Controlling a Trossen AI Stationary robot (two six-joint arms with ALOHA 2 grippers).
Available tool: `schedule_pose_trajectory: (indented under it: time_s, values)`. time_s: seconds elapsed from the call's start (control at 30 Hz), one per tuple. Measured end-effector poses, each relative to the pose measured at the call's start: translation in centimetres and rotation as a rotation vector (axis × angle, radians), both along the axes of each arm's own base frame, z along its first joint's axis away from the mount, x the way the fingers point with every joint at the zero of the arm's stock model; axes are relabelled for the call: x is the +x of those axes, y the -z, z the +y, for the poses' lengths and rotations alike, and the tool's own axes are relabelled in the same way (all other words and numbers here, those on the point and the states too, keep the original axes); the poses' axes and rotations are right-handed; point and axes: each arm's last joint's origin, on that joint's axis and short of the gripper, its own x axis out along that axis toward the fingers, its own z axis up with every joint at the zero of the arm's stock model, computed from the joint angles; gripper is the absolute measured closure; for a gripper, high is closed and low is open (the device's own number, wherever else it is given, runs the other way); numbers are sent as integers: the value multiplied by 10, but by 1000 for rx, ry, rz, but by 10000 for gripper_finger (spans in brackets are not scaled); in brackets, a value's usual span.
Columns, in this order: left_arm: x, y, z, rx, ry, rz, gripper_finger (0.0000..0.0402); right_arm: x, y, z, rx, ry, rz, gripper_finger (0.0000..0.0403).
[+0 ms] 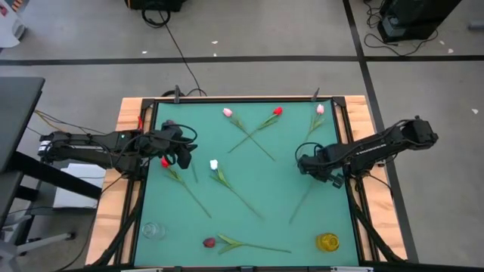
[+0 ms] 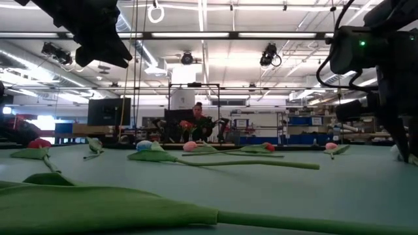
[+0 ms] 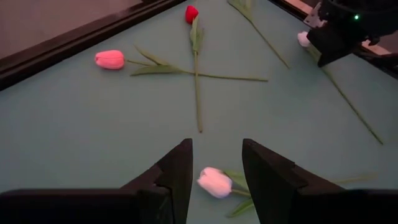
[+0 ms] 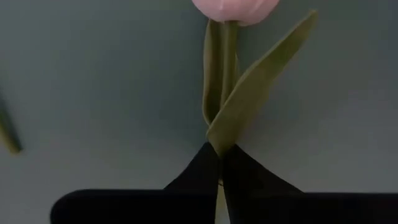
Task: Sort flowers into vase by color
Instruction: Put the right white tulip into the yellow flower vase
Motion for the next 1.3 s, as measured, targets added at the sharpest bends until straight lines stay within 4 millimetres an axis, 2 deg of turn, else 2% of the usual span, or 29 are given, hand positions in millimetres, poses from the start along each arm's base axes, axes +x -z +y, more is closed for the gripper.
schedule_pose_trajectory:
  time_s: [0.1,0.43,0.7,0.83,0.97,1.13,1.23,1.3]
  values:
    - [0,0,0,-7,-4,-7,257,6,-6,3,-64,-37,-27,393]
    - [-3,-7,-1,32,69,-49,246,48,-60,5,-449,-317,-258,395]
    - [11,-29,-5,86,255,-271,205,83,-129,7,-780,-505,-451,396]
    - [16,-37,-6,119,301,-358,191,101,-169,8,-996,-717,-535,396]
    - [22,-43,-11,203,473,-428,189,116,-207,11,-1308,-1009,-577,396]
    - [22,-58,-13,264,507,-569,189,120,-243,14,-1578,-1165,-661,395]
    - [21,-68,-12,301,482,-653,189,116,-255,14,-1597,-1190,-714,394]
    - [21,-72,-11,346,481,-649,189,113,-257,14,-1609,-1223,-723,393]
